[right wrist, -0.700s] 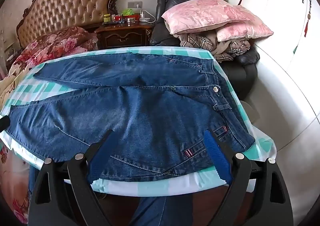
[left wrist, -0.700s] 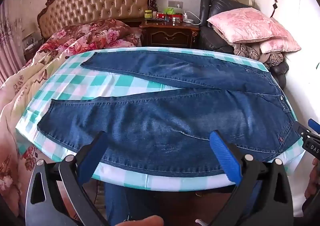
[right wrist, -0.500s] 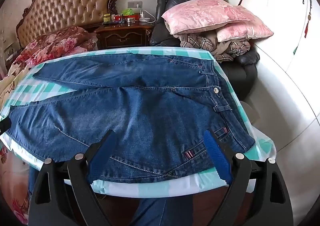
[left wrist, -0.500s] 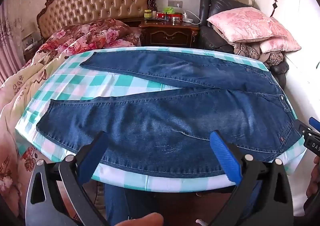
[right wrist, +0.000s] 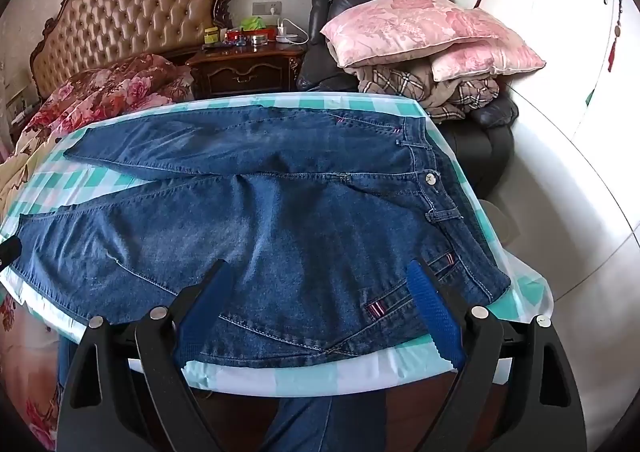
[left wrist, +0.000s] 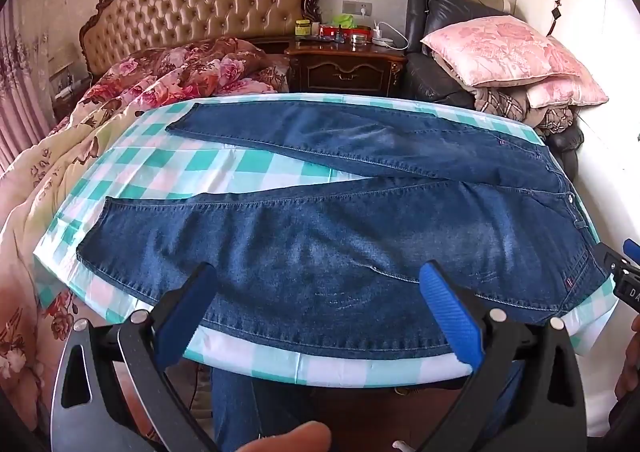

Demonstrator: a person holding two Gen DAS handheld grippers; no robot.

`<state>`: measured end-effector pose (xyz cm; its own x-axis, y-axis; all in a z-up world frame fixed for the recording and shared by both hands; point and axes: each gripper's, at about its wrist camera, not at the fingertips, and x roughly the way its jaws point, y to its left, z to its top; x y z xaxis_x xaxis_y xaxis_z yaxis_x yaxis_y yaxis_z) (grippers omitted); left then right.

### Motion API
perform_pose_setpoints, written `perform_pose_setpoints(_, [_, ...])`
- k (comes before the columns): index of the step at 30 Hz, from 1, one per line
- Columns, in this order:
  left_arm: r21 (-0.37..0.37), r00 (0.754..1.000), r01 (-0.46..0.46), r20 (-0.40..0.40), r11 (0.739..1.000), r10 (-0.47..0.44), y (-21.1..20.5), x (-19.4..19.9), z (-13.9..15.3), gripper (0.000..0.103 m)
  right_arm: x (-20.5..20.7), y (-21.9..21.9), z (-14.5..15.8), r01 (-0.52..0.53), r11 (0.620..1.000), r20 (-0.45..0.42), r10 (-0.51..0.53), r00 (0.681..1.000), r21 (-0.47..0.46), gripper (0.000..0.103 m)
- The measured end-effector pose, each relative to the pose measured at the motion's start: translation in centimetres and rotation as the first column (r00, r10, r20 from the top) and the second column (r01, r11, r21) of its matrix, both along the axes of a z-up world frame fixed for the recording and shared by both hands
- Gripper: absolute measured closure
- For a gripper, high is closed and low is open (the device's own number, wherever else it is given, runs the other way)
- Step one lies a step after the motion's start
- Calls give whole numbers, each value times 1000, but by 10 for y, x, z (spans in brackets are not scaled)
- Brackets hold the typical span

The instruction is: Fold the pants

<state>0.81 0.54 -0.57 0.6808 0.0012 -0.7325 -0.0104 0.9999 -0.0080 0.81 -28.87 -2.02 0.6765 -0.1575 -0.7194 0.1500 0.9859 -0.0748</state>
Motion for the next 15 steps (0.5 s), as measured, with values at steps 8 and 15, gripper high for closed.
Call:
perform_pose_setpoints(8, [-2,1000,-5,-3,1000,5,-1,-1,0,2,-2,-1,1,6,1000,-1,-6,1000,2,18])
perform_pose_setpoints(15, [-2,1000,-5,-5,1000,5,-3,-2,-1,2,-2,-2,1,9,1000,-4,-9,1000,5,18])
